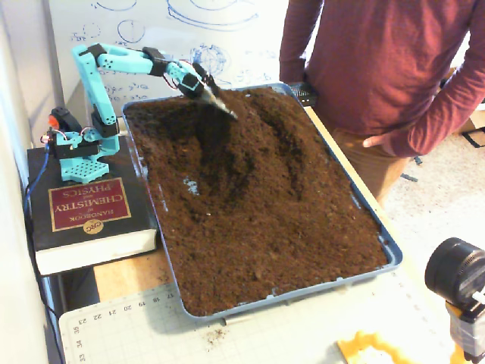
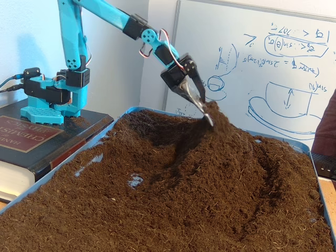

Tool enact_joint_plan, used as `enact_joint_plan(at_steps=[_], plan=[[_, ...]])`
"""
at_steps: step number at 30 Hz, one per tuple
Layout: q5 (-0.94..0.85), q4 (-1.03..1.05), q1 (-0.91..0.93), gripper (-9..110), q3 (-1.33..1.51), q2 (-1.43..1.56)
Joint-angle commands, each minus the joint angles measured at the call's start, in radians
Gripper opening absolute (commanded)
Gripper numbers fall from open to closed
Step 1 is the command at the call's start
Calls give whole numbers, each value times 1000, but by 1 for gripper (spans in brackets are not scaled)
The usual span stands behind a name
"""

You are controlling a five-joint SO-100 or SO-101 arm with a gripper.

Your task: Build a berm.

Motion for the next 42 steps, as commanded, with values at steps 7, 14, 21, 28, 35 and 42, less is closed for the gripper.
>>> enact_joint_plan(at_steps=[7, 14, 21, 28, 35, 42], plan=[[9, -34, 28, 1, -121, 158], [43, -31, -11, 0, -61, 195], [112, -34, 35, 1, -330, 137], [107, -34, 77, 1, -853, -354], [107, -34, 104, 1, -1578, -942], [107, -34, 140, 1, -2129, -1477]])
